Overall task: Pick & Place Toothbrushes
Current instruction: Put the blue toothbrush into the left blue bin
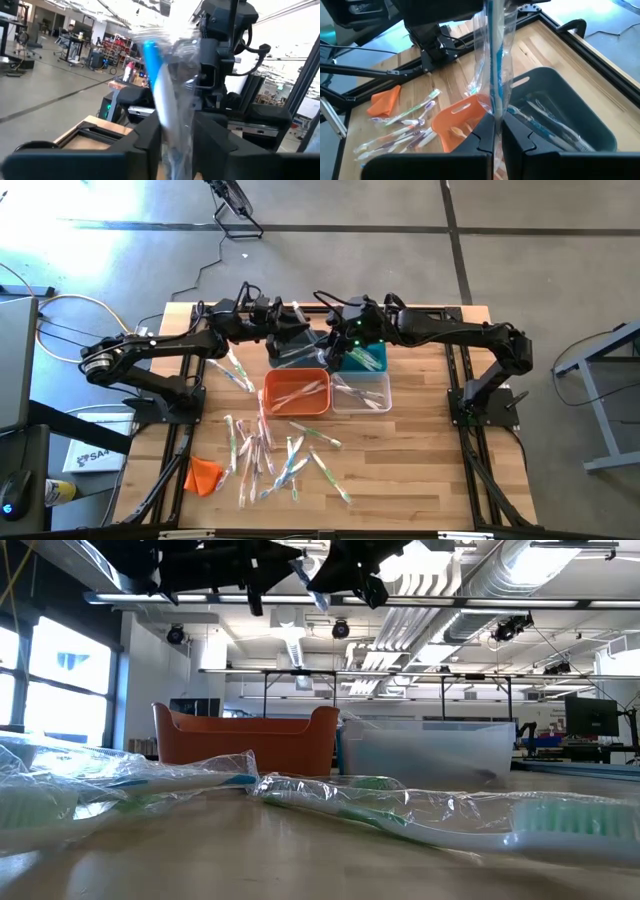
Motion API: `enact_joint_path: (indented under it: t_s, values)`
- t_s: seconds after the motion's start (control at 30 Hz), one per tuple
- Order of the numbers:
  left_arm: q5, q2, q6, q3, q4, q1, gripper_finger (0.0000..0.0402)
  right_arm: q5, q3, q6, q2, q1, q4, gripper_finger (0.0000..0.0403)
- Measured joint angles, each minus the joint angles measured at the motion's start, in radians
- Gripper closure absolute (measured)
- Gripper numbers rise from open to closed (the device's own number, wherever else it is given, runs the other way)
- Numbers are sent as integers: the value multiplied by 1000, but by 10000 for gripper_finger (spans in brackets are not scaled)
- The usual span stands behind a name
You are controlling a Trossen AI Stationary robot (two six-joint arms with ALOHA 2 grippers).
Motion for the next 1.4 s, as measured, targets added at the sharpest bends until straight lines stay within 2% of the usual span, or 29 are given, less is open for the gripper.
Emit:
enact_joint_path:
  t_s: [0.23,0.6,0.9,1.17,1.33,1.4]
  values:
    - [2,0,-4,0,3,0,375,11,0,-4,0,0,0,397]
    - [3,0,-5,0,2,0,376,-3,0,-4,0,0,0,392]
    - [1,0,-6,0,-21,1,378,9,0,14,-1,-1,0,312]
    - [3,0,-7,0,-29,0,378,-130,0,18,-32,-25,-36,222]
    - [16,0,-7,0,-46,1,378,-259,0,19,-126,-79,-163,207]
    - [16,0,-7,0,-64,1,378,-273,0,18,-170,-99,-224,210]
